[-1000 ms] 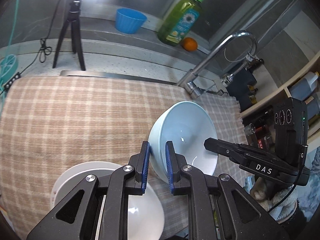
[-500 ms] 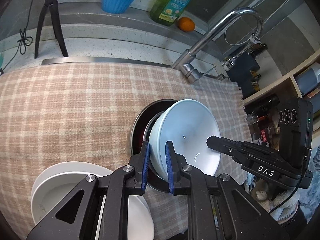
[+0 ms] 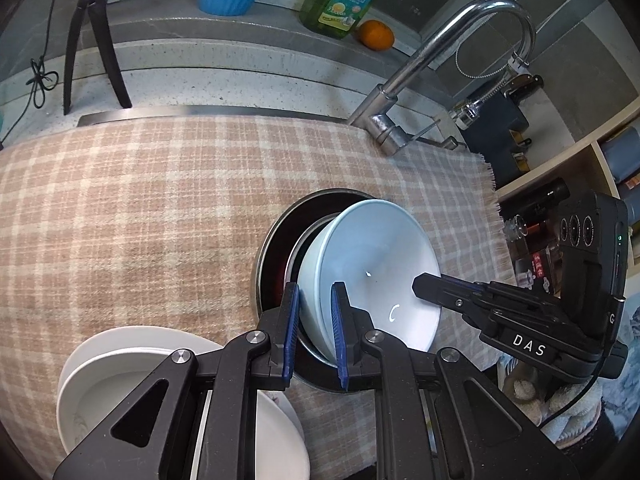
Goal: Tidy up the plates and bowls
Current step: 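Lower the white bowl into the red bowl and open both grippers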
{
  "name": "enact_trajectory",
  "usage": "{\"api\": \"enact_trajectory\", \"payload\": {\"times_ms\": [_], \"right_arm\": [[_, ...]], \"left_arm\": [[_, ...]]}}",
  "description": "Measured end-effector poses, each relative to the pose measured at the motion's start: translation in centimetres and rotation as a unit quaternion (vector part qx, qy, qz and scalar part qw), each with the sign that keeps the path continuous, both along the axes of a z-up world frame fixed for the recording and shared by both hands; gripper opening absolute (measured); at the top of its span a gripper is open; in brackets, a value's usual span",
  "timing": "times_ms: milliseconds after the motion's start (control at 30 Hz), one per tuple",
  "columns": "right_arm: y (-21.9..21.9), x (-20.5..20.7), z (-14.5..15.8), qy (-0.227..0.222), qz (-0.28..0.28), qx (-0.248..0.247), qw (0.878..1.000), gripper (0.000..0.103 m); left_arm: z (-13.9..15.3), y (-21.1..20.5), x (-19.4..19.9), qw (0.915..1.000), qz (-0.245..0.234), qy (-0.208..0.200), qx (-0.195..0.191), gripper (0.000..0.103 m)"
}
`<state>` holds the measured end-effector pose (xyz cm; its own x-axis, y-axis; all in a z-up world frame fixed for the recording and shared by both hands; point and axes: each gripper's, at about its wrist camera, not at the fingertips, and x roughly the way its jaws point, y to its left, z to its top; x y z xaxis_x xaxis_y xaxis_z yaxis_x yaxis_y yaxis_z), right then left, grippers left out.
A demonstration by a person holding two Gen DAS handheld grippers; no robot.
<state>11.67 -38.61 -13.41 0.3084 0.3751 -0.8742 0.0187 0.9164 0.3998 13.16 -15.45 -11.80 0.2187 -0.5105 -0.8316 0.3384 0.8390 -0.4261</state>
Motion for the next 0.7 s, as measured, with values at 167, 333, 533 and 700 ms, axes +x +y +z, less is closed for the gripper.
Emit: {"api": "enact_trajectory", "payload": {"times_ms": [167, 333, 533, 700], "right_arm": [[-0.2, -0.1, 0.3, -0.009, 0.001, -0.009, 1.0, 0.011], [-0.5, -0.3, 0.5, -0.012, -0.003, -0.004, 1.0, 0.011], [-1.0, -1.0, 1.1, -0.025, -0.011, 0.001, 1.0, 0.013], [-2.0, -1.6, 1.8, -0.044, -0.027, 0.014, 0.999, 0.039]], "left_arm": [[-0.1, 0.0, 0.2, 1.0, 0.001, -0.002, 0.005, 0.014], [0.2, 0.0, 0.1, 0.9999, -0.003, -0.01, 0.01, 0.014], [1.2, 0.6, 0.0, 0.9996, 0.001, -0.025, 0.013, 0.014], [1.7, 1.9, 0.0, 0.9993, 0.017, -0.032, 0.012, 0.015]]}}
